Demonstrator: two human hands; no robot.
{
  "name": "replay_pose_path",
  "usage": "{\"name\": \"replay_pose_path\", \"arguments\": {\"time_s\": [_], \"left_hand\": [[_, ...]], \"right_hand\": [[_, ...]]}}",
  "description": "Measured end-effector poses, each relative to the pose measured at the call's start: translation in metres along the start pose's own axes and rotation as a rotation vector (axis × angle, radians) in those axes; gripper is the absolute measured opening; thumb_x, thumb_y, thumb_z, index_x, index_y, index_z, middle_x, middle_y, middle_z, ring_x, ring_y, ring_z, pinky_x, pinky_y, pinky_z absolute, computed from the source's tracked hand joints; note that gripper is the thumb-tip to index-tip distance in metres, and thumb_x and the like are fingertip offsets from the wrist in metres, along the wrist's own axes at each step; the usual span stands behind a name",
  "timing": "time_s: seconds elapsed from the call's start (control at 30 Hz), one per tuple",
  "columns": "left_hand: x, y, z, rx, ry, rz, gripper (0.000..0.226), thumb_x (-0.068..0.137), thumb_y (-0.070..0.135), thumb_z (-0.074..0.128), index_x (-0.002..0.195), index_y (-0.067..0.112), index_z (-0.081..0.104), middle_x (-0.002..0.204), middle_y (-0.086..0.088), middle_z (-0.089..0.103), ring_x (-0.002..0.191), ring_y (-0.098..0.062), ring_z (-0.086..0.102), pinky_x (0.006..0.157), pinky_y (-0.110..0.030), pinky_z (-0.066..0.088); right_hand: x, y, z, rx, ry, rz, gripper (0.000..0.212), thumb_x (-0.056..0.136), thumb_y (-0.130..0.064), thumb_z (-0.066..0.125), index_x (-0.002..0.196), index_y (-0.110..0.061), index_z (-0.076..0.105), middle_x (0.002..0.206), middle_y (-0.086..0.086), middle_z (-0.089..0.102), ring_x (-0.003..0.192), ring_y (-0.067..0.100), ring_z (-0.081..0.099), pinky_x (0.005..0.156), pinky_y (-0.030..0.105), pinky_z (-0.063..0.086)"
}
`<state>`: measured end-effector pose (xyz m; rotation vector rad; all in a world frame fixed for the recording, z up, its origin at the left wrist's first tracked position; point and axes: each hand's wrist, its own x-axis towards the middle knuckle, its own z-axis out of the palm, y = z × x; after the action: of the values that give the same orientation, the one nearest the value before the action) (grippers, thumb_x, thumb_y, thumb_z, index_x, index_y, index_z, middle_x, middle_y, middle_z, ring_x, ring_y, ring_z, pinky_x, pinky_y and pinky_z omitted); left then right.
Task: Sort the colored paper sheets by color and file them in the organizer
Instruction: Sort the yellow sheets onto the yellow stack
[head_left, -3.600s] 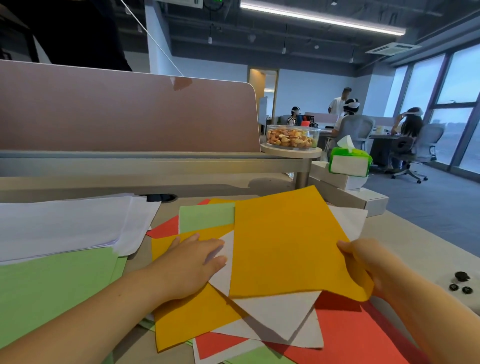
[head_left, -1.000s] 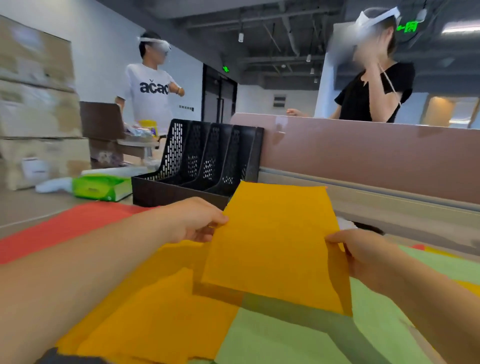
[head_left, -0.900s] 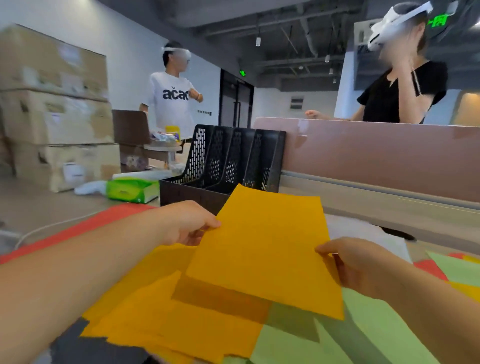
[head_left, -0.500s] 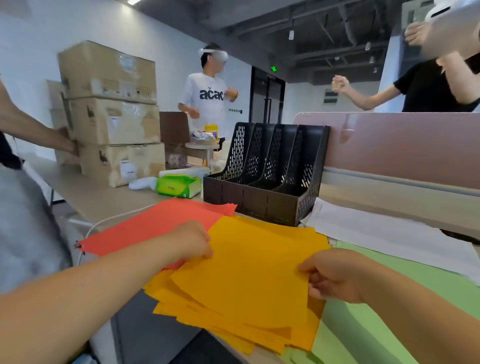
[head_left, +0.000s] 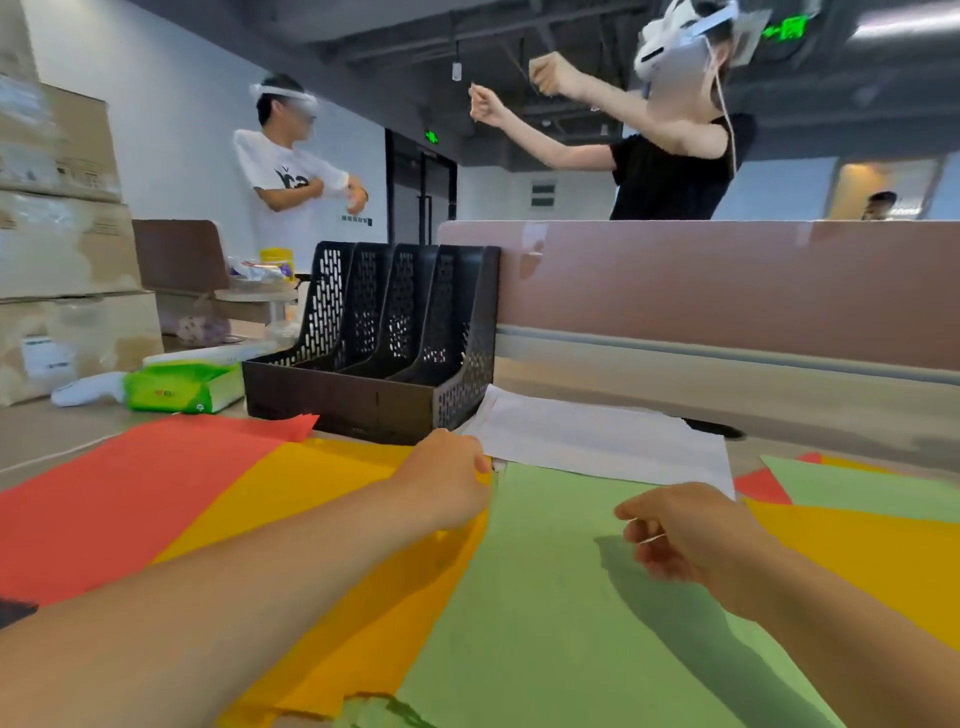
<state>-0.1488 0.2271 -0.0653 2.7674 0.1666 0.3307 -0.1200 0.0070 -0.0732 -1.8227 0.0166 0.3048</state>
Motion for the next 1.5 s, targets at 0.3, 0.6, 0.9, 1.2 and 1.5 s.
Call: {"name": "replay_pose_path", "arguments": {"time_s": [0.3, 0.6, 0.9, 1.2, 1.5], "left_hand": [[0.036, 0.201, 0.111, 0.017, -0.243, 0.465, 0.046, 0.091, 0.051, 0.048, 0.127, 0.022, 0.052, 0.138, -0.009, 0.041, 0.129, -0.031, 0.038, 0.107, -0.047, 0.033], [0.052, 0.284, 0.18, 0.159, -0.447, 0.48, 0.071, 0.089, 0.072, 0.02, 0.151, 0.04, 0.007, 0.161, -0.004, -0.003, 0.148, -0.025, -0.003, 0.117, -0.053, 0.005], [0.043, 0.293, 0.166, 0.295, -0.052, 0.502, 0.069, 0.088, 0.072, 0.015, 0.107, 0.027, 0.064, 0.116, -0.004, 0.054, 0.106, -0.023, 0.046, 0.091, -0.036, 0.034], [0.048, 0.284, 0.173, 0.131, -0.068, 0.485, 0.055, 0.092, 0.065, 0.029, 0.107, 0.025, 0.063, 0.108, 0.0, 0.063, 0.098, -0.016, 0.056, 0.086, -0.033, 0.047], [0.051, 0.276, 0.183, 0.026, -0.292, 0.434, 0.066, 0.092, 0.066, 0.024, 0.149, 0.033, 0.027, 0.158, -0.002, 0.021, 0.145, -0.021, 0.019, 0.116, -0.038, 0.021]], "right_hand": [[-0.008, 0.065, -0.181, -0.201, 0.666, -0.254, 0.019, 0.092, -0.014, 0.056, 0.077, -0.009, 0.066, 0.074, 0.01, 0.066, 0.069, 0.027, 0.059, 0.063, 0.036, 0.047], [-0.013, 0.136, -0.325, -0.961, 0.602, 0.209, 0.045, 0.092, -0.058, 0.034, 0.109, -0.019, 0.051, 0.126, 0.016, 0.052, 0.118, 0.035, 0.047, 0.098, 0.041, 0.039], [-0.012, 0.141, -0.333, -0.717, 0.766, -0.02, 0.033, 0.095, -0.032, 0.048, 0.087, -0.006, 0.067, 0.087, 0.01, 0.066, 0.083, 0.026, 0.059, 0.072, 0.032, 0.041], [-0.016, 0.13, -0.33, -0.885, 0.662, -0.031, 0.028, 0.094, -0.035, 0.048, 0.079, -0.022, 0.068, 0.078, -0.003, 0.065, 0.067, 0.012, 0.055, 0.056, 0.023, 0.039], [-0.023, 0.117, -0.324, 0.126, 0.719, 0.025, 0.01, 0.09, -0.009, 0.056, 0.088, -0.002, 0.062, 0.081, 0.017, 0.063, 0.064, 0.027, 0.062, 0.06, 0.035, 0.053]]}}
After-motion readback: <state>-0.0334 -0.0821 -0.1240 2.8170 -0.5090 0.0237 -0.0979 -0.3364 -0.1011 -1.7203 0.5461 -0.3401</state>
